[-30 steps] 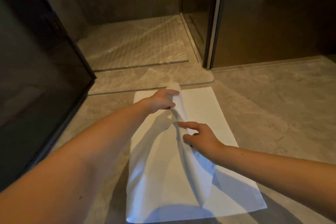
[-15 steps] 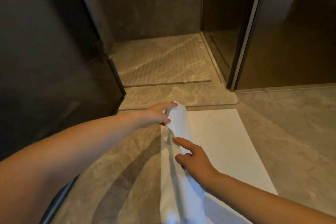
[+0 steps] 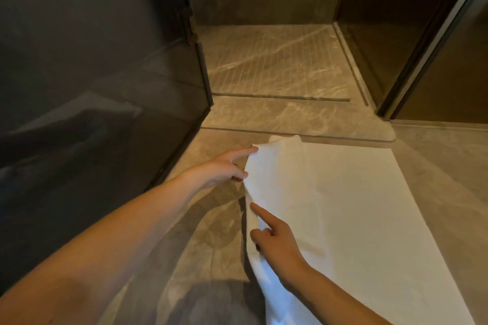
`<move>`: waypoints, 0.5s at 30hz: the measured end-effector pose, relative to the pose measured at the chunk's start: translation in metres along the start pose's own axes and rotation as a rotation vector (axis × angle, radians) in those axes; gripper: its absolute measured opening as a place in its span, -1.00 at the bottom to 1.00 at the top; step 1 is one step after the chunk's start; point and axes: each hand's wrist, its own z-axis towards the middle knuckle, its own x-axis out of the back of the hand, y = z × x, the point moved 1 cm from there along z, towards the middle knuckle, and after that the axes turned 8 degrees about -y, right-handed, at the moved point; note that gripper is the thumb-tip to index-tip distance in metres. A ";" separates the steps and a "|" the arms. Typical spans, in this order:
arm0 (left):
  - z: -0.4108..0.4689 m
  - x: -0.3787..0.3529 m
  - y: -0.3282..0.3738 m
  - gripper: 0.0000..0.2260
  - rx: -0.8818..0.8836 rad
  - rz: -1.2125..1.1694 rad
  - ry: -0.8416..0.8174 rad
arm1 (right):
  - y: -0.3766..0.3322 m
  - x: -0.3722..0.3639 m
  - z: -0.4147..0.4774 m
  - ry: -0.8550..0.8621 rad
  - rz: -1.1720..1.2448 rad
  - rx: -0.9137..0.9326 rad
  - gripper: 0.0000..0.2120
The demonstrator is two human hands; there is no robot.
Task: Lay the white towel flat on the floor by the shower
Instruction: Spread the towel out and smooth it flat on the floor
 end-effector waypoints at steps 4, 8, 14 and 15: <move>-0.002 0.027 -0.016 -0.38 0.005 -0.042 -0.011 | -0.003 -0.027 0.019 -0.022 0.022 0.023 -0.46; -0.010 0.055 -0.032 -0.42 -0.029 -0.133 -0.024 | -0.009 -0.054 0.037 -0.021 0.080 0.009 -0.50; -0.030 0.089 -0.061 -0.44 -0.045 -0.237 0.053 | -0.013 -0.097 0.063 -0.082 0.108 0.020 -0.46; -0.033 0.092 -0.066 -0.44 -0.034 -0.242 0.069 | -0.013 -0.104 0.066 -0.098 0.111 0.020 -0.46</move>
